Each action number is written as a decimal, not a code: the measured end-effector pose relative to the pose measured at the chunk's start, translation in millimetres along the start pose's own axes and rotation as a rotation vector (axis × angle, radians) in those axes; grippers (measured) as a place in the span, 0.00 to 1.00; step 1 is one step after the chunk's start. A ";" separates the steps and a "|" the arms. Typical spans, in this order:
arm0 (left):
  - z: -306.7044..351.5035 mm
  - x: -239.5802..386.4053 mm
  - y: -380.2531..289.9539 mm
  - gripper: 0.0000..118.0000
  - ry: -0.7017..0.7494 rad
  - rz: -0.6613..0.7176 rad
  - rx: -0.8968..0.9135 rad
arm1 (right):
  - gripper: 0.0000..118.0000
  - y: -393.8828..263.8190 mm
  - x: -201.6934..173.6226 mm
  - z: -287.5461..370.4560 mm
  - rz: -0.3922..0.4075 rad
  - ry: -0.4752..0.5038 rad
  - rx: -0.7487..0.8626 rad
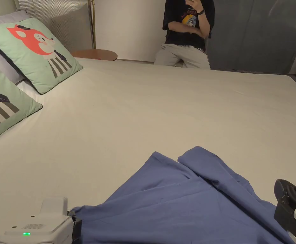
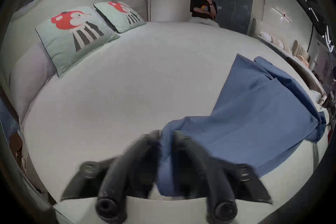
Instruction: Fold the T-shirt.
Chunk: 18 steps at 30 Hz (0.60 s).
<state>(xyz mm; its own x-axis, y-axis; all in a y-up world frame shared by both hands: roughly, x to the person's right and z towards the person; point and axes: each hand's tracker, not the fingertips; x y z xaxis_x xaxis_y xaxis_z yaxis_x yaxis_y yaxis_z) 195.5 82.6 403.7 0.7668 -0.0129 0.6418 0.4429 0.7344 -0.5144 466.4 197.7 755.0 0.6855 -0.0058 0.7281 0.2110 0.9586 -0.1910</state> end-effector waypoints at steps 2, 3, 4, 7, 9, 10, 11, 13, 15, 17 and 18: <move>8.6 1.6 1.4 0.04 -0.024 0.009 0.021 | 0.00 1.8 0.6 -4.3 0.008 -0.001 -0.004; 14.0 3.2 1.8 0.04 -0.032 0.008 0.033 | 0.00 3.5 1.6 -7.8 0.011 -0.006 -0.007; 18.0 4.6 1.8 0.04 -0.035 0.005 0.043 | 0.02 5.4 3.2 -11.7 0.013 -0.009 -0.010; 28.3 7.5 4.9 0.03 -0.043 -0.011 0.070 | 0.08 13.7 11.1 -34.7 0.015 -0.015 -0.057; 30.9 8.5 7.0 0.04 -0.050 -0.012 0.080 | 0.57 17.9 18.3 -58.6 0.027 -0.006 -0.129; 33.0 9.1 7.8 0.04 -0.055 -0.012 0.083 | 0.79 18.7 22.7 -73.7 0.020 0.000 -0.171; 34.4 9.6 8.2 0.04 -0.059 -0.013 0.085 | 0.88 18.9 26.1 -84.1 0.018 0.004 -0.175; 35.2 10.5 8.9 0.03 -0.062 -0.013 0.089 | 0.85 18.6 33.3 -114.7 0.034 -0.026 -0.242; 36.0 10.7 8.9 0.04 -0.065 -0.012 0.088 | 0.85 12.8 39.5 -143.5 0.054 -0.056 -0.301; 35.1 10.9 8.9 0.04 -0.065 -0.008 0.084 | 0.85 5.4 43.4 -169.5 0.044 -0.047 -0.369; 35.3 11.3 8.7 0.04 -0.066 -0.005 0.083 | 0.85 0.8 44.6 -184.0 0.025 -0.043 -0.421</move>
<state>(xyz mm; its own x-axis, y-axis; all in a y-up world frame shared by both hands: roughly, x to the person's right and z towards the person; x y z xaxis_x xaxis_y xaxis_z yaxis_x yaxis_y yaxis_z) 191.6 112.8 426.6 0.7311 0.0255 0.6818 0.4047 0.7883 -0.4635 625.3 145.8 666.2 0.6662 0.0365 0.7449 0.4667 0.7587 -0.4546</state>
